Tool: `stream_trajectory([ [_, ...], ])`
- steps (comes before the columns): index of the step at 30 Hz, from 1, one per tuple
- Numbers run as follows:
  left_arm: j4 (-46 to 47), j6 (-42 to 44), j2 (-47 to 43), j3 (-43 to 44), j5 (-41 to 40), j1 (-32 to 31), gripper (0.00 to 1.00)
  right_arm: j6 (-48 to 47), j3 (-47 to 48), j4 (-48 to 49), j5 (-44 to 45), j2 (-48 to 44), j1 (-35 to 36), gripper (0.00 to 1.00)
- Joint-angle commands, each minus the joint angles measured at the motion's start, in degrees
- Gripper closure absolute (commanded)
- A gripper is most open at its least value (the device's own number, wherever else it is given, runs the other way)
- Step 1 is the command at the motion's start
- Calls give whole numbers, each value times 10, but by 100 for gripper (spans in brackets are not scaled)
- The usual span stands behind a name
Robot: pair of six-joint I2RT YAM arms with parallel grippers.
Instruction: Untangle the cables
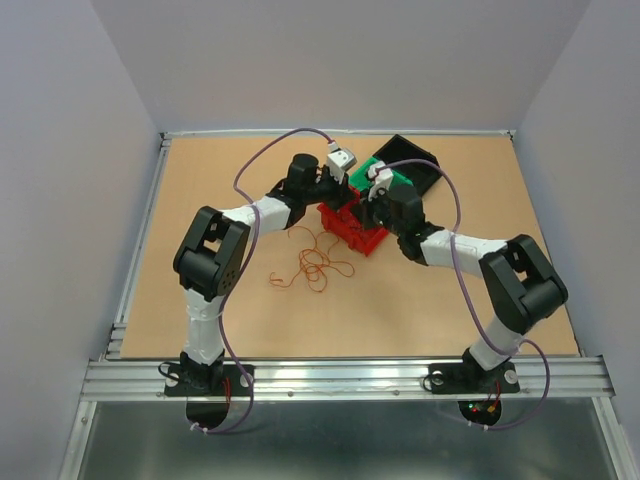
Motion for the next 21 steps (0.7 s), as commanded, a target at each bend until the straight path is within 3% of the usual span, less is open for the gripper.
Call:
stream_trajectory([
  [1,-51,19,-26,13,-37,-3,100,21,23,-28,6,37,1,100],
  [8,-105,60,-8,11,-108,-21,100,34,27,-36,29,90,1,100],
  [17,-122,68,32,47,-120,-22,100,35,84,-112,58,139,0,99],
  [19,-122,69,35,48,-121,-23,100,34,72,-104,65,104,0,95],
  [21,-121,66,41,54,-123,-22,100,33,54,-95,77,61,0,83],
])
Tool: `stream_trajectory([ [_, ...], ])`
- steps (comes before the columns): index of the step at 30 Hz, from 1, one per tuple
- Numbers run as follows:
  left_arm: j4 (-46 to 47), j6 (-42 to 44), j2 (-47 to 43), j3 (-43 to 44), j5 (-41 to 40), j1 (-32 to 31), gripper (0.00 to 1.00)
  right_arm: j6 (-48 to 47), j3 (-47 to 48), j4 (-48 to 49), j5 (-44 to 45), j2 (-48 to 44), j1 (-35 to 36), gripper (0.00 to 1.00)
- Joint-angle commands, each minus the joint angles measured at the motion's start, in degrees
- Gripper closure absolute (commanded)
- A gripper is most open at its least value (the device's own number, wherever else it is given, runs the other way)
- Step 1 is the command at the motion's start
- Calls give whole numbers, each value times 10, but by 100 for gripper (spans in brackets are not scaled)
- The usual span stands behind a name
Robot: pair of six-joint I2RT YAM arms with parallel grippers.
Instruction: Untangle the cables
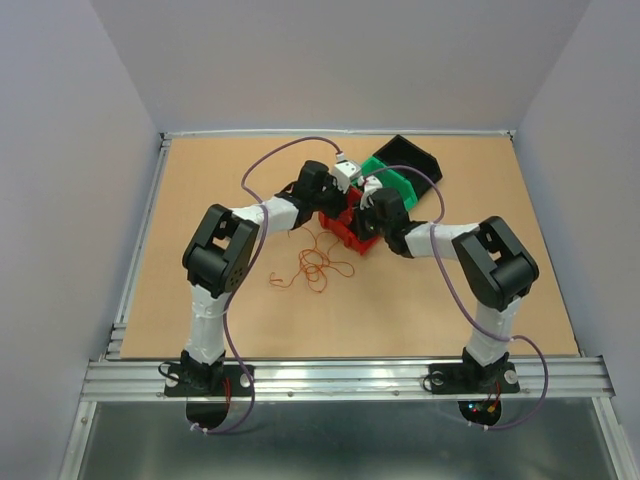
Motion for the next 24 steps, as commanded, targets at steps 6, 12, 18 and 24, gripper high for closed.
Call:
stream_trajectory([
  [6,-12,9,9,32,-8,-3,100,-1,-36,16,43,-148,0,71],
  [12,-9,14,-1,23,-17,-2,100,7,-55,25,104,-176,-2,67],
  [18,-6,16,-5,18,-17,-2,100,18,-58,30,107,-178,-17,67],
  [24,-7,23,-20,12,-11,0,91,21,-53,33,77,-157,-20,64],
])
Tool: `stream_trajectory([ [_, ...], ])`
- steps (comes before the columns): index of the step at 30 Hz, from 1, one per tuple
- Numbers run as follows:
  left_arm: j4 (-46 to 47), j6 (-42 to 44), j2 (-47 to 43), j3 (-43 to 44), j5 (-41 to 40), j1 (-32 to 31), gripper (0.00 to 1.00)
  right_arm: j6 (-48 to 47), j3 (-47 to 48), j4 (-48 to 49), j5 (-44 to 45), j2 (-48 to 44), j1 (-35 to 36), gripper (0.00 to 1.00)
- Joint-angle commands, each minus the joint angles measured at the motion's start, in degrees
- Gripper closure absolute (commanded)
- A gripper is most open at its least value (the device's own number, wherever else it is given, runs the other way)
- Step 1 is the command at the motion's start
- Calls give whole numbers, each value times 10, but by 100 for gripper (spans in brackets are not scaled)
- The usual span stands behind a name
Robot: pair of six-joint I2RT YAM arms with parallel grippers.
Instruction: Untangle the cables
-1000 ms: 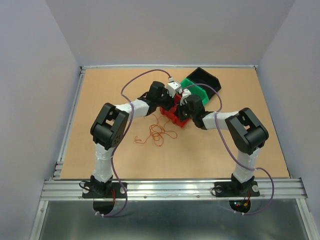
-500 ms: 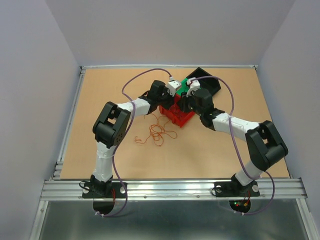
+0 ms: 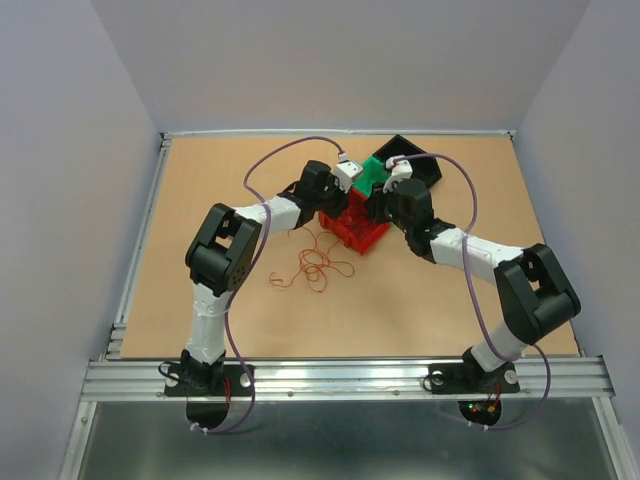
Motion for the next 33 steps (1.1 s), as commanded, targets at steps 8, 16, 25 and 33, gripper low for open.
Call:
stream_trajectory([
  [8,-28,17,-74,-13,-3,7,53,6,-2,31,-25,24,-2,64],
  [16,-52,26,-98,-14,-2,8,48,-2,11,44,-51,38,-2,64],
  [25,-60,27,-104,-14,2,13,47,-11,50,49,-43,82,-2,66],
  [33,-60,22,-122,-14,36,36,50,-18,65,49,-20,101,-2,77],
])
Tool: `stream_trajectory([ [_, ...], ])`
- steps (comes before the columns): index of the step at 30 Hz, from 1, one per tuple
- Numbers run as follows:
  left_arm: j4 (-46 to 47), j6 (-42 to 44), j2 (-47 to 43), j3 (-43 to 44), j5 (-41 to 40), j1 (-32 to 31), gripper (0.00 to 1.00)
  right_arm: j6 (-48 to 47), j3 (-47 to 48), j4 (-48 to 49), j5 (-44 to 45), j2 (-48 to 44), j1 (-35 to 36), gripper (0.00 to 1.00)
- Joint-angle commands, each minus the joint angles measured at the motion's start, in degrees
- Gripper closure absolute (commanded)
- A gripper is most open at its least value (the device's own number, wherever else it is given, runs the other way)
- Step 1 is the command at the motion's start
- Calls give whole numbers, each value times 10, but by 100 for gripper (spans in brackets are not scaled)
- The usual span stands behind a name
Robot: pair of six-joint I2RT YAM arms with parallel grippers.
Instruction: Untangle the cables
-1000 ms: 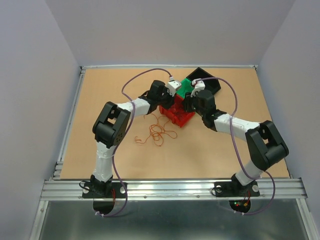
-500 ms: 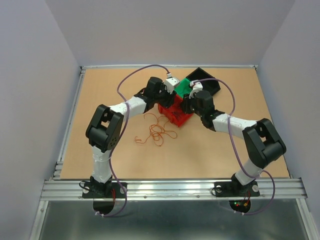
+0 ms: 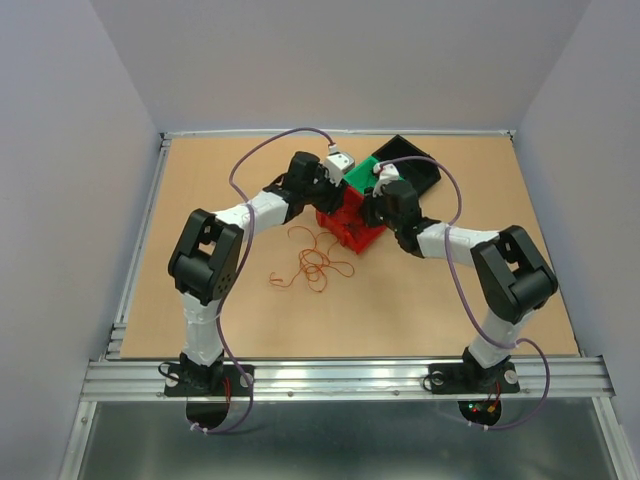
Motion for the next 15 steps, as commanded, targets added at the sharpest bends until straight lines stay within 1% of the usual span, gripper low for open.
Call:
stream_trajectory([
  [1,5,2,-53,-2,30,20,50,-13,41,32,10,12,-1,78],
  [5,5,1,-67,-6,40,31,50,-13,63,23,5,37,-1,83],
  [7,8,0,-77,-10,53,40,50,-14,88,-1,3,61,-1,89],
  [8,10,0,-77,-14,53,40,50,-14,88,-1,3,70,-1,89],
  [9,11,-1,-84,-14,60,45,49,-17,95,-16,3,78,-1,95],
  [10,12,0,-88,-16,60,47,49,-18,105,-21,6,85,-1,97],
  [15,3,13,-115,-20,66,62,49,-20,117,-49,3,122,-1,100],
])
